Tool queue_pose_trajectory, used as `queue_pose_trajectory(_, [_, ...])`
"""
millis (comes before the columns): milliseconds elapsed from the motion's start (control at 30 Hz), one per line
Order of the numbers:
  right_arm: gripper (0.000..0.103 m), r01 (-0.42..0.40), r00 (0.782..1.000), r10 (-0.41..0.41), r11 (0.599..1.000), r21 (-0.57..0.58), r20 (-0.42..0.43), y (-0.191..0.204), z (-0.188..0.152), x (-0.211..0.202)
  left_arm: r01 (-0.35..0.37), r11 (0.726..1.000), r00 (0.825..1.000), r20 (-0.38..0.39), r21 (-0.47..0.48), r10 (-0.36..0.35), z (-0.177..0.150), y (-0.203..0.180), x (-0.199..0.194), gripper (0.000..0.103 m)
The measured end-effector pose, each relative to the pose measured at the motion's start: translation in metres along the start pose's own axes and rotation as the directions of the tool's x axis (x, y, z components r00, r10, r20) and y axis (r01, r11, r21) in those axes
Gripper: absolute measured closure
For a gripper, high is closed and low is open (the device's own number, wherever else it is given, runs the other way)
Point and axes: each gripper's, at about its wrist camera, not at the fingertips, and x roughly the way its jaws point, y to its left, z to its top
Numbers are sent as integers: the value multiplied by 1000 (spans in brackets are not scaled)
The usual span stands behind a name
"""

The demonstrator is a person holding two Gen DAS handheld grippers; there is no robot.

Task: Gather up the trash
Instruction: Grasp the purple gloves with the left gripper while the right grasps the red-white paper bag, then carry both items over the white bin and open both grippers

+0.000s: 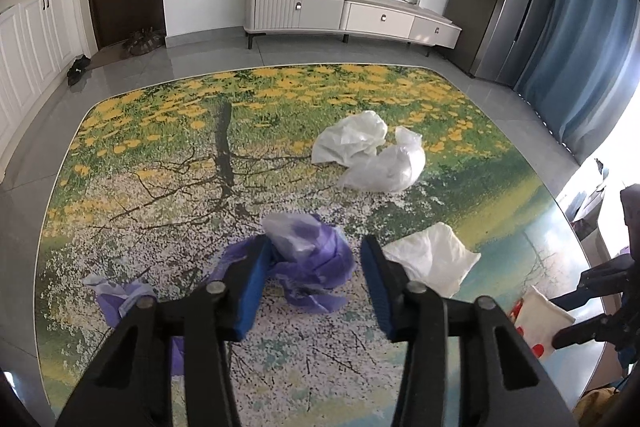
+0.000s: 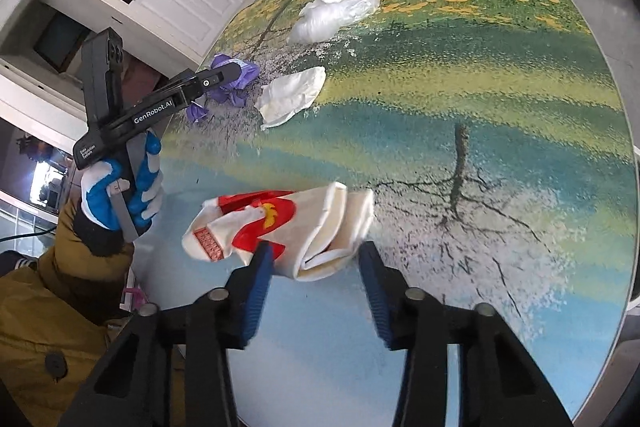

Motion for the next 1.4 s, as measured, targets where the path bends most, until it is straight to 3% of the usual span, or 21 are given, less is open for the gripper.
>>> queue_pose_trajectory(100, [76, -3, 1000, 3, 1000, -12, -2, 1, 2, 1, 11, 1000, 1000, 2, -9, -11, 0, 1, 0, 65])
queue_pose_trajectory(167, [77, -12, 1000, 12, 1000, -16, 9, 2, 7, 2, 12, 1000, 1000, 4, -6, -12, 0, 1, 0, 67])
queue_pose_trajectory(233, [88, -21, 999, 22, 999, -25, 25, 4, 11, 1, 12, 1000, 1000, 6, -2, -12, 0, 1, 0, 71])
queue_pose_trajectory(333, [93, -10, 998, 12, 999, -47, 56, 6, 18, -4, 20, 1000, 1000, 15, -10, -20, 0, 1, -1, 74])
queue_pose_trajectory(867, [95, 105, 975, -67, 979, -177, 213, 44, 24, -44, 26, 998, 990, 138, -56, -18, 7, -4, -56, 78])
queue_pose_trajectory(1167, [95, 151, 935, -73, 967, -204, 347, 56, 21, -91, 22, 999, 975, 221, -43, -12, 13, -20, -102, 78])
queue_pose_trajectory(1400, [95, 169, 887, -74, 971, -170, 456, 36, 13, -133, 37, 999, 969, 246, -4, -35, 27, -52, -122, 78])
